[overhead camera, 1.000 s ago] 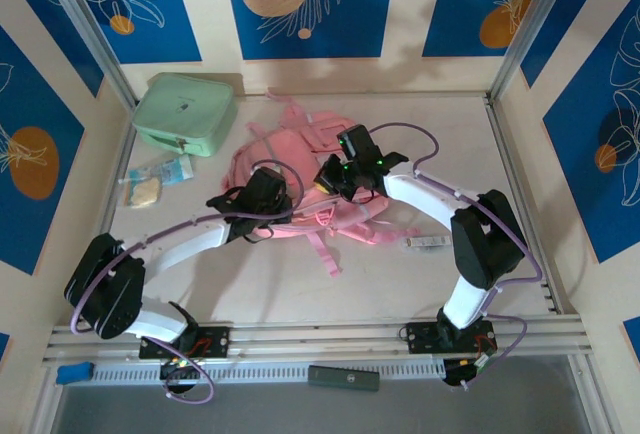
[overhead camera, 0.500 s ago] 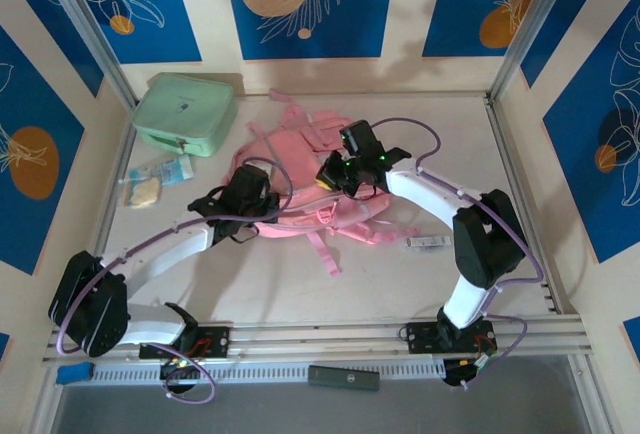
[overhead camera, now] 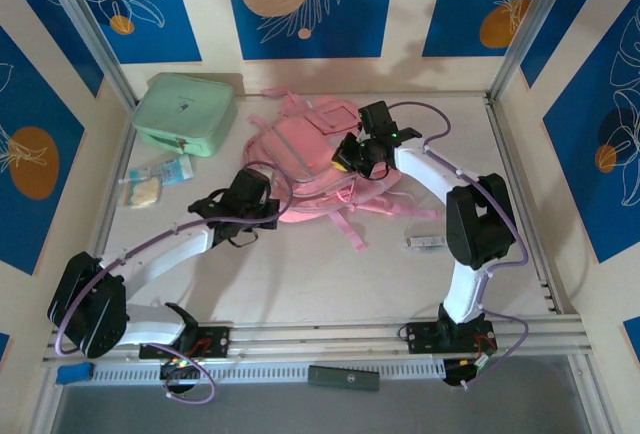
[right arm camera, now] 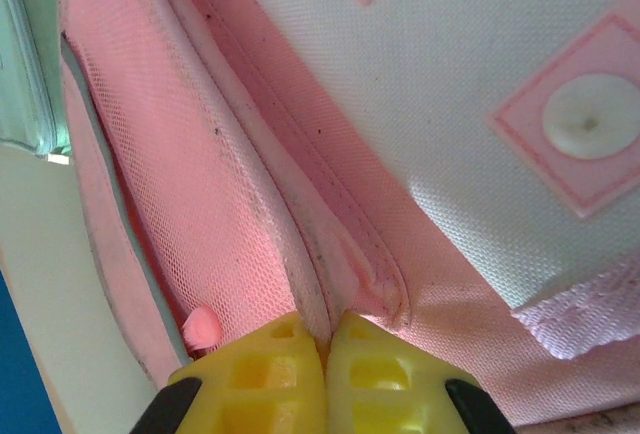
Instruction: Pack books, pencil case, and school supplies into a backpack
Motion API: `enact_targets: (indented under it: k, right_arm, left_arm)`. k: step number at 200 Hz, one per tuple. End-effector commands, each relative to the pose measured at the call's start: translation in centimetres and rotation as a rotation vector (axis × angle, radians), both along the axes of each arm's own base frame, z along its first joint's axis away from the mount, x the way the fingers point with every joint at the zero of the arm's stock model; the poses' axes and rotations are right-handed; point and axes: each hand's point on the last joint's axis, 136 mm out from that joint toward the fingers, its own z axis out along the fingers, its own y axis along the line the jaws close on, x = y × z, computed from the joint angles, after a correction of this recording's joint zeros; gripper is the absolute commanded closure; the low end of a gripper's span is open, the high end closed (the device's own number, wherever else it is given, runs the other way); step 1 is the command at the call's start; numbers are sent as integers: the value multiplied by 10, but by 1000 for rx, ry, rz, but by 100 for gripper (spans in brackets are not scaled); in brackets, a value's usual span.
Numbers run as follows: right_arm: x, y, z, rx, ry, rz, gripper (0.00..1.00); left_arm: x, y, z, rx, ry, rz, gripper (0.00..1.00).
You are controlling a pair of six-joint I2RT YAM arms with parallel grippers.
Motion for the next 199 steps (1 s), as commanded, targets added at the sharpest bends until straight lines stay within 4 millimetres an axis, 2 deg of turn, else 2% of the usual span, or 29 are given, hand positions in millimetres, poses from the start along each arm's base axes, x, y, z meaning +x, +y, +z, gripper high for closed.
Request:
enact_targets:
  k: [1,24,52,95,142,199]
  right_arm:
    - [-1,9,24,36,-50,69,100]
    - [-2,12,23,33,-39,87,100]
    - [-3,13,22,38,-32,85,100]
    - [-4,19,20,44,-24,88,100]
    - [-6,21,18,42,-13,88,100]
    - [-6,20,21,40,-16,83,100]
  left_arm:
    - [16,-19,29,-27,-113,-110,85]
    - [21,-31,33,3,-146,-229,75]
    - [30,-35,27,31,-149,-298,63]
    - [46,-53,18,28,-119,-374,60]
    - [71,-47,2,94,-106,-316,60]
    - [72,-56,-18,55,-64,-337,58]
